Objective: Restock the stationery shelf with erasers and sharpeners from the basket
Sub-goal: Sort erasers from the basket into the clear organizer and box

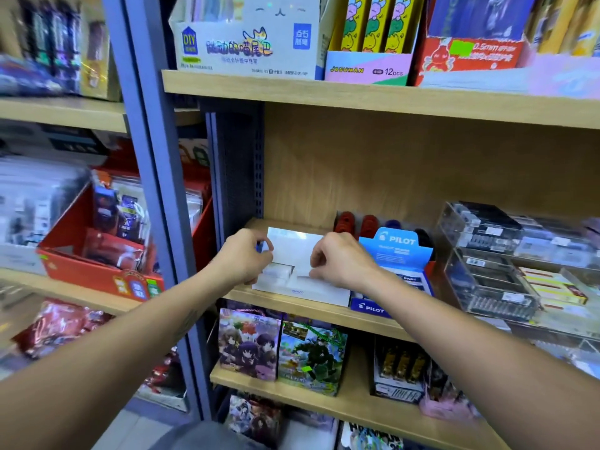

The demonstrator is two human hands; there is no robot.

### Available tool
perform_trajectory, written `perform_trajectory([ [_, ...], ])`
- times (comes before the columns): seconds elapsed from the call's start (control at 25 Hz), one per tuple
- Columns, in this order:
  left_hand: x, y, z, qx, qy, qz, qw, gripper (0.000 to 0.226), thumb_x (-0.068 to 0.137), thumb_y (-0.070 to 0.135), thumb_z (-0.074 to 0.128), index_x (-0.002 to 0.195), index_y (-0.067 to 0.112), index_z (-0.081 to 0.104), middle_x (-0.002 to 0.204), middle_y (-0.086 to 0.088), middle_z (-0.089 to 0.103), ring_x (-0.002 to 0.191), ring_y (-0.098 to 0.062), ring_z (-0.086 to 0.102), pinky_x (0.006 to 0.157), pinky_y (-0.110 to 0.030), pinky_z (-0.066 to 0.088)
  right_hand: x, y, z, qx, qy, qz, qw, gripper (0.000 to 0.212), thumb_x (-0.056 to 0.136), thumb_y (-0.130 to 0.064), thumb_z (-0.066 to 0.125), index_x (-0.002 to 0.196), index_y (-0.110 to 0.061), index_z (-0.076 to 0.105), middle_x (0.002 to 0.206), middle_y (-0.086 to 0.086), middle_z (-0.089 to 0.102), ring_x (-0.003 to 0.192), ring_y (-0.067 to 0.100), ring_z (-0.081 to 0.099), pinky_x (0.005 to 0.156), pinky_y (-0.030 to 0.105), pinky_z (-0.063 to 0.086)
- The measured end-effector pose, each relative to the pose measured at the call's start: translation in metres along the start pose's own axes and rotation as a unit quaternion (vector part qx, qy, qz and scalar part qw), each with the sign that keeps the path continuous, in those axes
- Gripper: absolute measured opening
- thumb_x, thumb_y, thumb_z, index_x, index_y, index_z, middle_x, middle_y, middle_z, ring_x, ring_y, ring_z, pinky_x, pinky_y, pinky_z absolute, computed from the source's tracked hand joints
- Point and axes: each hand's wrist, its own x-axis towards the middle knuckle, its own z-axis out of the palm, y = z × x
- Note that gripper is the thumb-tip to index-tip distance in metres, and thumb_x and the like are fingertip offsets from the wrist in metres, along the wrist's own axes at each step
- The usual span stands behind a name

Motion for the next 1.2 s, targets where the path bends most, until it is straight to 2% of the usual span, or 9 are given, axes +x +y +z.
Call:
perform_trajectory([
  [0.24, 0.002, -0.008, 0.000, 0.071, -0.069, 0.050, 0.994, 0.008, 0.093, 0.018, 0.058, 0.090, 0.022, 0.064, 0.073, -0.009, 0.064, 0.042, -0.019, 0.057, 0.047, -0.032, 0.050, 0.006, -0.007, 0.017, -0.042, 0.006, 0.000, 0.999, 0.009, 0.082, -0.021, 0.074, 0.090, -0.016, 0.073, 0.100, 0.008, 0.070, 0.094, 0.028, 0.064, 0.080, 0.036, 0.055],
  [0.4, 0.007, -0.002, -0.003, 0.158, -0.115, 0.061, 0.979, 0.010, 0.095, 0.020, 0.058, 0.102, 0.016, 0.064, 0.083, -0.007, 0.065, 0.046, -0.018, 0.058, 0.044, -0.025, 0.046, 0.008, -0.005, 0.031, -0.083, 0.025, 0.007, 0.996, 0.016, 0.086, -0.007, 0.060, 0.096, -0.010, 0.071, 0.104, 0.015, 0.067, 0.094, 0.036, 0.064, 0.080, 0.040, 0.056],
  [0.52, 0.009, 0.000, -0.006, 0.164, -0.122, 0.055, 0.977, 0.013, 0.095, 0.018, 0.058, 0.106, 0.013, 0.064, 0.085, -0.011, 0.067, 0.048, -0.020, 0.060, 0.045, -0.026, 0.048, 0.007, -0.006, 0.035, -0.131, 0.050, -0.018, 0.990, 0.015, 0.088, -0.004, 0.058, 0.097, -0.009, 0.069, 0.103, 0.015, 0.067, 0.093, 0.037, 0.064, 0.076, 0.038, 0.054],
  [0.6, 0.009, -0.002, -0.007, 0.164, -0.123, 0.057, 0.977, 0.014, 0.095, 0.017, 0.057, 0.105, 0.012, 0.065, 0.086, -0.012, 0.067, 0.050, -0.022, 0.062, 0.045, -0.026, 0.049, 0.006, -0.010, 0.035, -0.174, 0.064, -0.020, 0.983, 0.016, 0.088, -0.003, 0.056, 0.097, -0.011, 0.067, 0.101, 0.014, 0.067, 0.093, 0.038, 0.064, 0.069, 0.034, 0.046],
  [0.8, 0.006, 0.002, -0.011, 0.148, -0.142, 0.045, 0.978, 0.016, 0.096, 0.016, 0.059, 0.109, 0.009, 0.064, 0.082, -0.011, 0.064, 0.044, -0.018, 0.057, 0.042, -0.024, 0.046, 0.005, -0.019, 0.031, -0.179, 0.041, 0.010, 0.983, 0.018, 0.091, -0.006, 0.055, 0.105, -0.013, 0.065, 0.106, 0.014, 0.066, 0.097, 0.037, 0.064, 0.069, 0.035, 0.042],
  [0.92, 0.004, 0.015, -0.016, 0.109, -0.116, 0.056, 0.986, 0.019, 0.094, 0.020, 0.067, 0.108, 0.007, 0.064, 0.067, -0.005, 0.060, 0.038, -0.012, 0.051, 0.039, -0.023, 0.041, -0.002, -0.017, 0.021, -0.122, 0.020, 0.025, 0.992, 0.026, 0.090, -0.009, 0.054, 0.111, -0.018, 0.068, 0.112, 0.010, 0.065, 0.100, 0.034, 0.063, 0.072, 0.034, 0.047],
  [1.04, -0.007, 0.029, -0.006, -0.080, -0.111, 0.036, 0.990, 0.028, 0.090, 0.021, 0.073, 0.103, -0.002, 0.064, 0.069, -0.015, 0.069, 0.043, -0.017, 0.047, 0.039, -0.023, 0.034, -0.014, -0.012, -0.002, 0.055, 0.036, 0.019, 0.998, 0.036, 0.086, -0.007, 0.055, 0.114, -0.024, 0.072, 0.104, 0.002, 0.070, 0.094, 0.026, 0.066, 0.070, 0.028, 0.050],
  [1.12, -0.016, 0.040, 0.005, -0.181, -0.149, 0.004, 0.972, 0.032, 0.089, 0.023, 0.074, 0.101, -0.006, 0.064, 0.075, -0.021, 0.071, 0.042, -0.015, 0.043, 0.037, -0.020, 0.030, -0.029, -0.007, -0.023, 0.226, -0.008, -0.017, 0.974, 0.042, 0.081, 0.001, 0.062, 0.118, -0.018, 0.070, 0.100, 0.000, 0.073, 0.088, 0.021, 0.069, 0.072, 0.027, 0.054],
  [1.2, -0.024, 0.050, 0.016, -0.234, -0.180, -0.027, 0.955, 0.031, 0.090, 0.026, 0.072, 0.101, -0.002, 0.064, 0.074, -0.020, 0.070, 0.041, -0.012, 0.041, 0.034, -0.018, 0.028, -0.045, 0.000, -0.040, 0.280, -0.038, -0.045, 0.958, 0.042, 0.078, 0.004, 0.073, 0.114, -0.017, 0.071, 0.098, 0.000, 0.074, 0.085, 0.017, 0.071, 0.078, 0.028, 0.056],
])
